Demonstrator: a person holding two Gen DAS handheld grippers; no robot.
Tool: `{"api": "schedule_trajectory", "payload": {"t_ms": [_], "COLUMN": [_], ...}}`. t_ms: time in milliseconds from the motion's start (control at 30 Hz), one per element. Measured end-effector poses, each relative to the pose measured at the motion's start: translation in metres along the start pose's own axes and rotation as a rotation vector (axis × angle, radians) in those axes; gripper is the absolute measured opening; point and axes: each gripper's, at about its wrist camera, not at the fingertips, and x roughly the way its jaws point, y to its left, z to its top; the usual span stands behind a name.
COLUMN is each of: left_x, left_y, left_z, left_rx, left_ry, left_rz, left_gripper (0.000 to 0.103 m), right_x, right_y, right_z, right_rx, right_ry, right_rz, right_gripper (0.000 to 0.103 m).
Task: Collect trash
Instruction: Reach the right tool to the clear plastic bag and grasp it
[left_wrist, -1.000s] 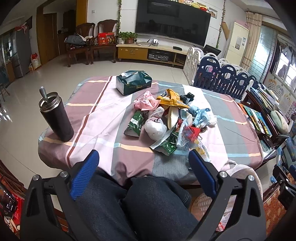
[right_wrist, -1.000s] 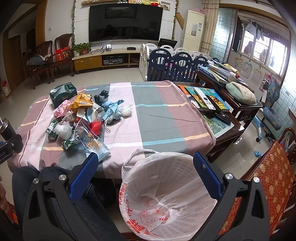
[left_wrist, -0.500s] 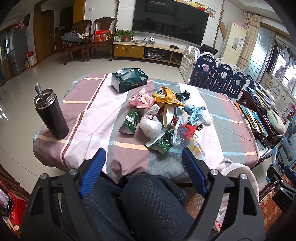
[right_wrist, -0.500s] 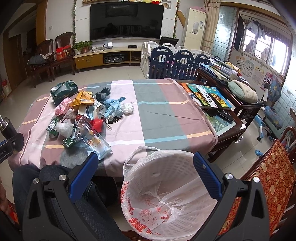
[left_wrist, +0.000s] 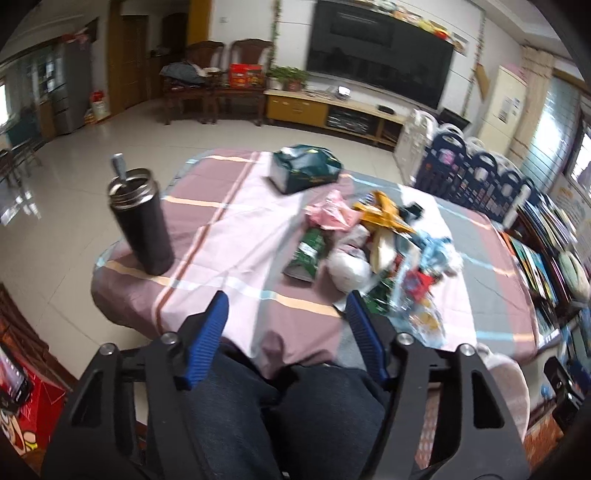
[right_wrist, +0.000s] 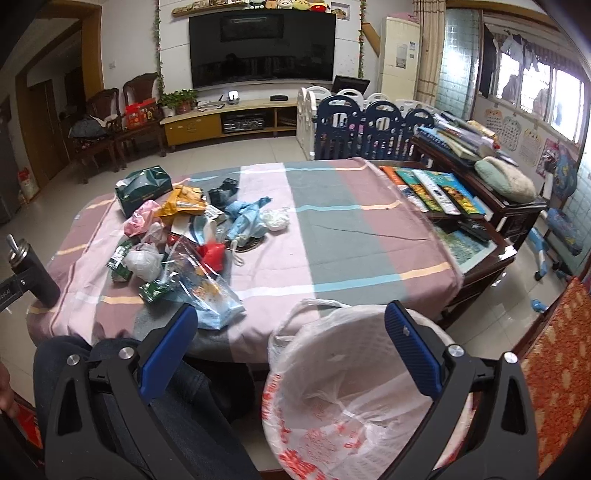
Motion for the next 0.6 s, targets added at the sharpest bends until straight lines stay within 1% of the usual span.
{"api": "schedule_trajectory", "payload": {"t_ms": [33, 100, 167, 200, 233, 333, 467, 500, 600], "left_x": [0.002, 0.007, 0.014, 0.016, 0.02, 0.03, 0.045, 0.049, 0.057], "left_y": [0.006, 0.016, 0.021, 0.023, 0.024, 0.024, 0.026, 0.026, 0.026], "left_z": [0.001, 0.001, 0.001, 0.0, 0.0, -0.005, -0.012, -0.013, -0.016], "left_rx": [-0.022, -0.058, -0.081, -0.087, -0.089, -0.082, -0.081, -0.079, -0.075], "left_ry": [-0.004, -0.001, 0.016, 0.025, 0.039, 0.07, 0.123, 0.133, 0.15], "left_rz": [0.023, 0.045, 0.047, 0.044, 0.041, 0.035, 0.035, 0.041, 0.052], "left_gripper": [0.063, 0.056, 0.052, 0.052, 0.052, 0.052, 0.059, 0.059, 0.063], "right_x": [0.006, 0.019, 0.032, 0.041, 0.05, 0.082, 0.135, 0.151, 0.177], "right_y": [0.004, 0.019, 0.035, 0.045, 0.053, 0.075, 0.098, 0.103, 0.113], "right_z": [0.001, 0.004, 0.005, 0.006, 0.006, 0.006, 0.009, 0.009, 0.008], "right_rx": [-0.001, -0.029, -0.069, -0.097, -0.117, -0.163, -0.211, -0.224, -0.254], "right_ry": [0.001, -0.016, -0.033, -0.024, -0.008, 0.041, 0.155, 0.193, 0.239], "right_rz": [0.023, 0.037, 0.035, 0.041, 0.052, 0.087, 0.132, 0.135, 0.104], "right_gripper": [0.093, 0.09, 0.085, 0.081, 0.079, 0.079, 0.079, 0.08, 0.08]}}
